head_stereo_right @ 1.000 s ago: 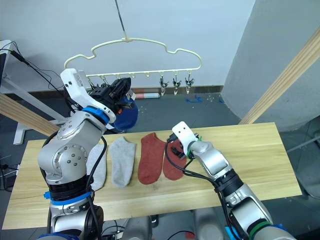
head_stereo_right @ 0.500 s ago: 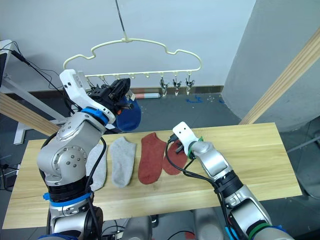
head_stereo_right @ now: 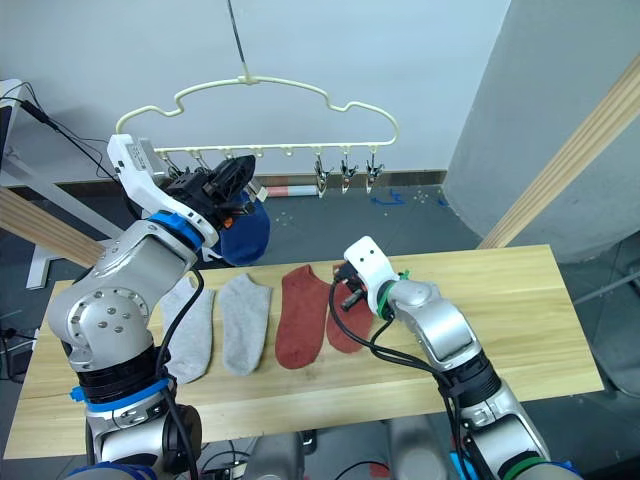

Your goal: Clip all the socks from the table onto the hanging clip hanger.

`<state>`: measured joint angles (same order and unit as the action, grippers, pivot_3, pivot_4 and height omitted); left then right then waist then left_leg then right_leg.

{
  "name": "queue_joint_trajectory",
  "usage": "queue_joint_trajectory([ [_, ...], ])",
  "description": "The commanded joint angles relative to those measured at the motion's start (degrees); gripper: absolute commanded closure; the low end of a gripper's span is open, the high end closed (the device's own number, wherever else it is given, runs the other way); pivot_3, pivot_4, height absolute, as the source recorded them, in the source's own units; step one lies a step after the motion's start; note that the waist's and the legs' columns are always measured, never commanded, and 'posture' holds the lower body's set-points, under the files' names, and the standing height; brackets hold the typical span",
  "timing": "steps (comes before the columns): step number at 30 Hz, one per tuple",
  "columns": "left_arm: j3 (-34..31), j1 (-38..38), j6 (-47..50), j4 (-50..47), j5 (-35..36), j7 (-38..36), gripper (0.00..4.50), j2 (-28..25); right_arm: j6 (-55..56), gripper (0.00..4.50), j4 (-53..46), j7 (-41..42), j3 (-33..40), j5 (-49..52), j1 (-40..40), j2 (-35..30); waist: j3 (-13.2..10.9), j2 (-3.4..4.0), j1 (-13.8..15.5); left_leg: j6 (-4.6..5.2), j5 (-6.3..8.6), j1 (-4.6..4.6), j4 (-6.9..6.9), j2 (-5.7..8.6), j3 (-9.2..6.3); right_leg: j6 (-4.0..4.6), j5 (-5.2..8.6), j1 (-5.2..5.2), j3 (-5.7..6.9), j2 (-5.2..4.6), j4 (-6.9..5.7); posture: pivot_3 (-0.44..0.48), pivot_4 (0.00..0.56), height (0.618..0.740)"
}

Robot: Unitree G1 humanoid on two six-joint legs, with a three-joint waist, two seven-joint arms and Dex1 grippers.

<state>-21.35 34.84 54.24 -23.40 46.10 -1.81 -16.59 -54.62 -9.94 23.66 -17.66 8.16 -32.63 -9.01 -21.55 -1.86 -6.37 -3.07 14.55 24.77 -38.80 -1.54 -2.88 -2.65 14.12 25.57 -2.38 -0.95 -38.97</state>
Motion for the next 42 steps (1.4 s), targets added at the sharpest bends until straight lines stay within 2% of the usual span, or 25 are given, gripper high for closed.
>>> queue_joint_trajectory([
  [1, -2.3, 1.4, 1.1, -0.6, 3.7, 1.3, 4.38, -0.8, -1.3, 4.48, -5.2, 0.2, 4.2, 4.3, -2.8, 3.6, 0.0, 0.0, 0.0, 0.0, 0.0, 0.0, 0.0, 0.0, 0.0, 0.0, 0.0, 0.0, 0.0, 0.0, 0.0, -0.191, 0.387, 0.74],
  [9, -3.0, 1.9, 2.5, 0.0, 8.2, 3.7, 4.38, -1.8, -1.1, 4.48, -3.1, -2.3, 9.2, 8.6, -6.8, 11.1, 0.0, 0.0, 0.1, -0.01, 0.0, 0.03, 0.03, 0.0, 0.03, 0.01, 0.0, 0.05, -0.03, -0.07, 0.03, -0.183, 0.381, 0.74],
  [22, -2.2, 2.6, 2.3, 1.7, 11.1, 5.8, 4.38, -3.6, 0.5, 4.48, 1.3, -5.1, 12.5, 12.5, -13.0, 18.0, 0.0, 0.01, 0.1, -0.01, 0.0, 0.06, 0.07, 0.0, 0.04, 0.01, -0.01, 0.16, -0.06, -0.07, 0.0, -0.18, 0.374, 0.74],
  [33, -1.8, 2.9, 1.4, 2.6, 11.0, 5.8, 4.38, -4.0, 1.1, 4.48, 2.7, -6.4, 12.3, 15.9, -13.9, 20.1, 0.0, 0.01, 0.1, -0.01, 0.0, 0.07, 0.09, -0.01, 0.06, 0.01, -0.01, 0.19, -0.06, -0.08, 0.0, -0.172, 0.368, 0.74],
  [42, -1.5, 2.9, 1.1, 2.7, 10.9, 5.8, 4.38, -3.9, 1.3, 4.48, 6.3, -7.5, 9.4, 16.1, -13.4, 20.3, 0.0, 0.01, 0.1, -0.01, 0.0, 0.07, 0.09, -0.01, 0.08, 0.01, -0.01, 0.2, -0.08, -0.08, 0.0, -0.166, 0.363, 0.74],
])
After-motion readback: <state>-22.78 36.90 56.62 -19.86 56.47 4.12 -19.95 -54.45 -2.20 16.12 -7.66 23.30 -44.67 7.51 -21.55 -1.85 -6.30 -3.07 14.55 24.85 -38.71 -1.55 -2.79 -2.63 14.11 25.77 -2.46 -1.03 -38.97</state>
